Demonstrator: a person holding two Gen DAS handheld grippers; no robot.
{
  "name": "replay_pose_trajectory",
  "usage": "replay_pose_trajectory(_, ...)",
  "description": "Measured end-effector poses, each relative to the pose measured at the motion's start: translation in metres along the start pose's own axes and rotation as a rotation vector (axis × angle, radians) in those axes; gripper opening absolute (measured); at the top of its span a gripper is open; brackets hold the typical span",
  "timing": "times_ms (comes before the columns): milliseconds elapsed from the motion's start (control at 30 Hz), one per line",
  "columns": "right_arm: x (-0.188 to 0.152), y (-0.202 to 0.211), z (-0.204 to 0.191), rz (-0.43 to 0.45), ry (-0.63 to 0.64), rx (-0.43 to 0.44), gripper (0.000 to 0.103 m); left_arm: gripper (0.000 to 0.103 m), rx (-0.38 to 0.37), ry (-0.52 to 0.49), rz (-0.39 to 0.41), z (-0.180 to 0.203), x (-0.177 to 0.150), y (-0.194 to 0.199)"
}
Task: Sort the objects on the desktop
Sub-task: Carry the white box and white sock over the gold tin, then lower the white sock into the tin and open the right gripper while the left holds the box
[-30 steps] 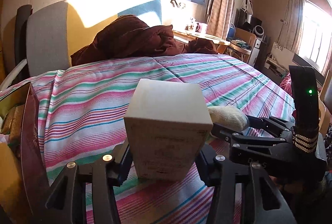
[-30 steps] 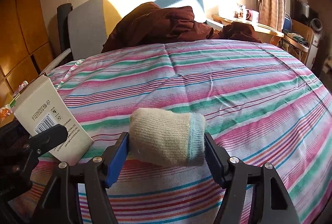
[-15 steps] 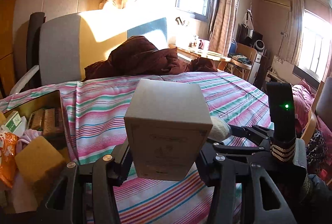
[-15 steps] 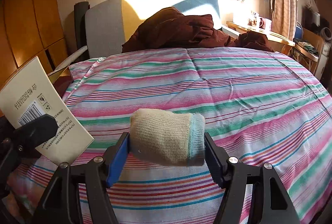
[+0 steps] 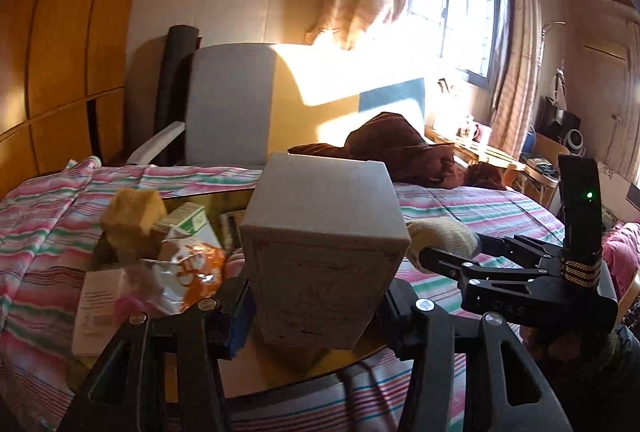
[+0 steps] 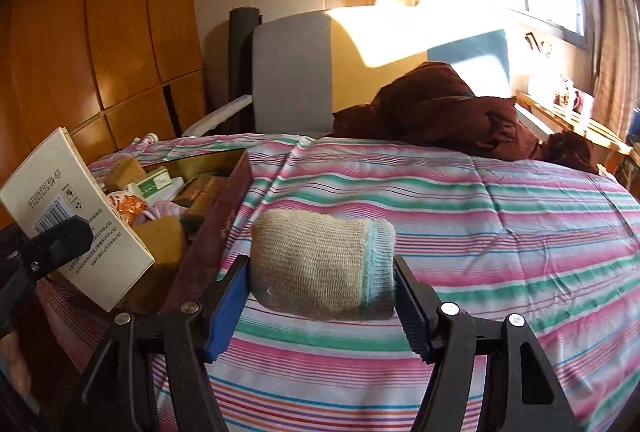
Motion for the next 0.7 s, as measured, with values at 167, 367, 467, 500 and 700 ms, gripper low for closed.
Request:
replay_pose_trajectory(167, 0.020, -0.034, -0.056, -0.017, 0.035, 0.115, 0.069, 0.053, 0.063, 0.035, 0.006, -0.043, 0.000, 0.002)
replay_pose_trajectory(367, 0.032, -0.090, -0.102, -0.090, 0.064, 0.186, 0.069, 0.053, 0.062, 0.046, -0.027, -0.059, -0.005, -0.020)
replay_pose_trajectory(467, 0.034, -0.119, -0.117, -0.137, 0.083, 0.199, 0.069, 0.053, 0.050, 0.044, -0.053, -0.060, -0.009, -0.035)
replay_pose_trajectory(500, 0.034, -0.129, -0.122, -0.152, 0.091, 0.199, 0.069, 0.053, 0.051, 0.041, -0.056, -0.060, -0.009, -0.039)
replay_pose_trajectory(700, 0.028, -0.171, -0.135, -0.236, 0.129, 0.180, 0.069, 0.056, 0.054, 0.075, -0.079, -0.070, -0.010, -0.060)
Point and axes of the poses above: each gripper's, at about its wrist camera, not at the fingertips, and y roughly against the way its jaws point, z to its right, x to its top, the point moved 10 cm from there along -y, roughly the way its jaws point, and after that the axes turned 12 degrees about z, right-handed, at the moved point
